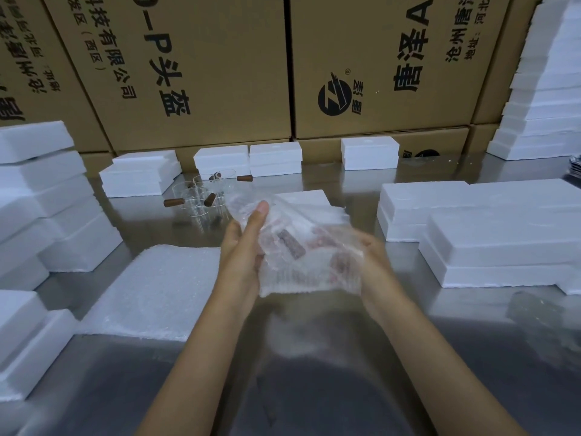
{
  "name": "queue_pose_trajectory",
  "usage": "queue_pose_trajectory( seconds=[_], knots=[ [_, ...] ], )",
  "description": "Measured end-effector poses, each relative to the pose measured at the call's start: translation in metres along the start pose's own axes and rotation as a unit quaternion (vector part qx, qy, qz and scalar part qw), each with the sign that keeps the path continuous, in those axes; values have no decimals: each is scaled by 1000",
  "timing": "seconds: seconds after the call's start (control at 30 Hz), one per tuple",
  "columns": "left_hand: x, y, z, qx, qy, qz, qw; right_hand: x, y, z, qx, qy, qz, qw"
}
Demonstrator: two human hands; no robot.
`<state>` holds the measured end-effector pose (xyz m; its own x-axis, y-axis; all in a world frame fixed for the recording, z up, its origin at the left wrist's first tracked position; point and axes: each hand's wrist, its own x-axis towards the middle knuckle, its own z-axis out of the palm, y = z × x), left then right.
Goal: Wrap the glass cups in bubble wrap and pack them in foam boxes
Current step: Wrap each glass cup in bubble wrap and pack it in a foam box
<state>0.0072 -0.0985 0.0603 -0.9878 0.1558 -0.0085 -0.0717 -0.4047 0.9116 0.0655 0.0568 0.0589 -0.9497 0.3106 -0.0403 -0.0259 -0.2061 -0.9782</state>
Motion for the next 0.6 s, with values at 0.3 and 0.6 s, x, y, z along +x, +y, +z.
queue_pose_trajectory(
  seconds=[0.3,0.6],
  knots=[
    [3,13,-12,-154,7,14,988,23,6,-17,50,10,95,994],
    [4,11,-15,-228,-23,24,973,11,21,-10,-83,-227,163,957]
  ],
)
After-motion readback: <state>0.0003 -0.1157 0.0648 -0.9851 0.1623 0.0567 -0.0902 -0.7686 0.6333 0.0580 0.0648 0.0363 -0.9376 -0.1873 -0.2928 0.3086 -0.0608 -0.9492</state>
